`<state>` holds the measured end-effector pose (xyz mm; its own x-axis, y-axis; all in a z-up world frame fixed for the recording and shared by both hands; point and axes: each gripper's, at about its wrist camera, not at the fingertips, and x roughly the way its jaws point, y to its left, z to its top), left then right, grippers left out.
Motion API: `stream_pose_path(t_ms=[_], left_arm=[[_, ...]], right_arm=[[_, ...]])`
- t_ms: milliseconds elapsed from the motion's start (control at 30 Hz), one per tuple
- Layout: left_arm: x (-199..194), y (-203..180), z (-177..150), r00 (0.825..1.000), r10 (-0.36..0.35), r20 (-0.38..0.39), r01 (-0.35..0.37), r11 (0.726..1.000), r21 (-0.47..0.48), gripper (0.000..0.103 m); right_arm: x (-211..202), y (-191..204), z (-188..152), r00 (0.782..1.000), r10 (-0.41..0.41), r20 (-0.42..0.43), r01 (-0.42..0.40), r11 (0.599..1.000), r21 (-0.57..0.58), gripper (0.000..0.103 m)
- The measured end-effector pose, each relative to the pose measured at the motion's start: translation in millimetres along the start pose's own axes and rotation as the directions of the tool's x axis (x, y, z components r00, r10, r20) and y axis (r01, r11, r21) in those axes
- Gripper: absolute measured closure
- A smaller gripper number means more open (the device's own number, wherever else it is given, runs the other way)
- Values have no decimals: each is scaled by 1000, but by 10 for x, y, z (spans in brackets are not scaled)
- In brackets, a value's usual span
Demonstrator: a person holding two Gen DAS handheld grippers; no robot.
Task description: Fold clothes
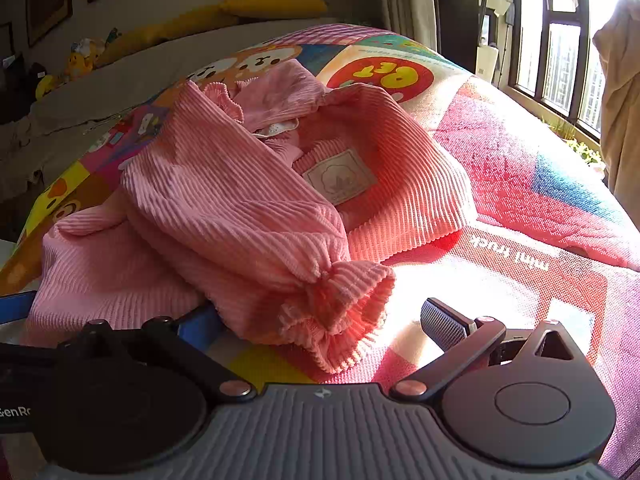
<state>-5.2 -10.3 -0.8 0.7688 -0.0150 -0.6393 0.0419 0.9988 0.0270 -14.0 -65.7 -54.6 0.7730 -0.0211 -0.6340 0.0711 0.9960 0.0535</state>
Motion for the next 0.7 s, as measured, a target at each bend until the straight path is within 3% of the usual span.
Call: stream_pose_path(t_ms=[700], left_arm=[[-1, 12, -1, 1000, 1, 5, -1, 1000, 1, 0]], right_arm=[[-3, 3, -3, 1000, -1, 0, 1, 1000, 0, 0]])
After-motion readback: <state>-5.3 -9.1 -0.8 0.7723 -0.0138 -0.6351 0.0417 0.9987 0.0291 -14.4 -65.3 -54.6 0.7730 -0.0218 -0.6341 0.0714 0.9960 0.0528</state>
